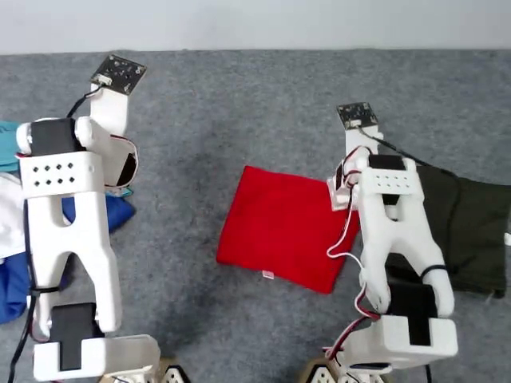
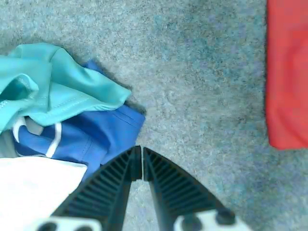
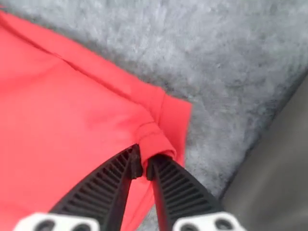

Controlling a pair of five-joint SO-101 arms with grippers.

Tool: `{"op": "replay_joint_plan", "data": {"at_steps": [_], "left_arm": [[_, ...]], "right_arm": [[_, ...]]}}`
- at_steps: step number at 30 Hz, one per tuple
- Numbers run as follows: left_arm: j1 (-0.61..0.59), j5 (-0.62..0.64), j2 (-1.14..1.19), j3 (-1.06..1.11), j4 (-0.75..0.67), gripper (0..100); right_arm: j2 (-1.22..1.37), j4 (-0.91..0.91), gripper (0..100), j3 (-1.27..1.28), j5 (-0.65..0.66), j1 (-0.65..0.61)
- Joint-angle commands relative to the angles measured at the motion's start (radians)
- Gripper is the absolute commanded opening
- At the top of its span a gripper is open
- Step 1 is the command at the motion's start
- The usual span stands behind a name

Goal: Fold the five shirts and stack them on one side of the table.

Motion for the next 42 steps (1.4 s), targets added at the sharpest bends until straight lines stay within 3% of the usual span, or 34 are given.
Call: {"op": "replay_joint_plan", "data": {"at_steps": [1, 9, 16, 21, 24, 33, 42], "left_arm": [[-0.003, 0.002, -0.043, 0.024, 0.017, 1], [-0.005, 0.002, -0.043, 0.031, 0.017, 1], [-0.006, 0.002, -0.043, 0.031, 0.017, 1], [-0.006, 0.002, -0.043, 0.031, 0.017, 1], [-0.006, 0.002, -0.043, 0.031, 0.017, 1], [-0.006, 0.002, -0.043, 0.033, 0.017, 1], [-0.006, 0.002, -0.043, 0.033, 0.017, 1]], "right_arm": [[-0.012, 0.042, 1.0, -0.126, 0.02, 0.013], [0.013, -0.038, 1.0, -0.187, 0.167, 0.019], [0.194, -0.039, 2.0, -0.318, 0.187, 0.093], [0.228, 0.156, 17.7, -0.468, 0.18, 0.067], [0.228, 0.274, 24.0, -0.529, 0.118, 0.039], [0.239, 0.584, 24.4, -0.621, -0.075, -0.041], [0.41, 0.615, 24.4, -0.628, -0.172, -0.044]]}}
